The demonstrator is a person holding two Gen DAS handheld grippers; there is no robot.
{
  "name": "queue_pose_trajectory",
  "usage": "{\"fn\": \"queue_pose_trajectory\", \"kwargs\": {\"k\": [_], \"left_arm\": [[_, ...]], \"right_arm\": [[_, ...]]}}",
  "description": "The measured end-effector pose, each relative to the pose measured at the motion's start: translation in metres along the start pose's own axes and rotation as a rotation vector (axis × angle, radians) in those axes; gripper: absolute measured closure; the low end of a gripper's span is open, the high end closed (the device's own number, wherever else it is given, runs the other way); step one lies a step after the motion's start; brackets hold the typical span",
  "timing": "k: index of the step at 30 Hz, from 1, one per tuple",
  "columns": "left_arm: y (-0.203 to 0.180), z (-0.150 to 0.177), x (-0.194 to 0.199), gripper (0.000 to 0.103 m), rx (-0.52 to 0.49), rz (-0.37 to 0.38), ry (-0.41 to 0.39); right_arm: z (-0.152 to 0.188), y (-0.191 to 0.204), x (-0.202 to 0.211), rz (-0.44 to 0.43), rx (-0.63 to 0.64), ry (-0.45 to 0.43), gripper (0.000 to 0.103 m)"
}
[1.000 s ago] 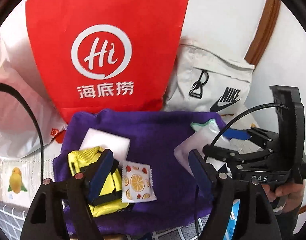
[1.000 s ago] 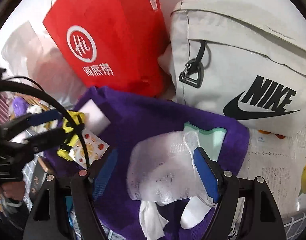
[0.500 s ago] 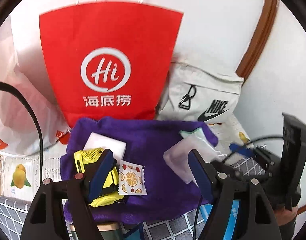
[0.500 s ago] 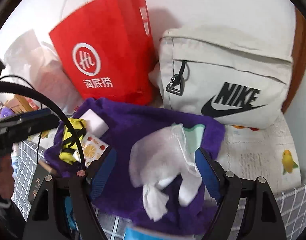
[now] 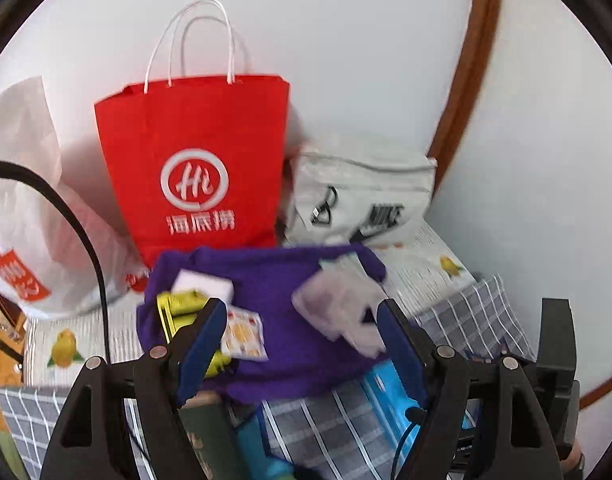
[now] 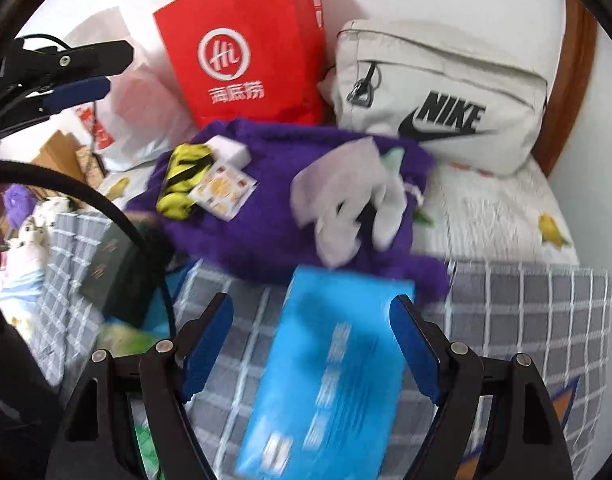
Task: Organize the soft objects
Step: 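Move both tools back down to the items on the checked sheet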
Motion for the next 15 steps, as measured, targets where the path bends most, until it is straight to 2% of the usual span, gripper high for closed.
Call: {"fn": "queue_pose_trajectory", "kwargs": {"k": [2, 5, 8, 11, 15], "left_arm": [[-0.001, 0.012, 0.008, 0.027, -0.003, 0.003, 0.015], [0.008, 0.042, 0.016, 0.027, 0.023, -0.040, 0.049], [0.020, 0.074, 0.019, 0.026, 0.083, -0.056, 0.093], [0.033, 0.110, 0.021, 0.020, 0.153, -0.085, 0.120], [0.044, 0.154, 0.012, 0.016, 0.249, -0.096, 0.182]], "right_arm": [[0.012, 0.000, 0.014, -0.010, -0.015, -0.024, 0.022], [0.031, -0.001, 0.030, -0.015, -0.038, -0.037, 0.022], [0.047, 0.001, 0.043, -0.027, -0.041, -0.047, 0.022], [0.063, 0.002, 0.057, -0.035, -0.051, -0.074, 0.022], [0.081, -0.002, 0.071, -0.087, -0.097, -0.103, 0.022]]}}
Point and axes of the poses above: each gripper's, at about its wrist camera, not at the fingertips, and x roughly against the way its jaws point, y to its left, z to its underside, the point moved 1 cm from there along -x, roughly the way its jaws point, and after that the axes turned 10 degrees about z, right-handed, at the moved point
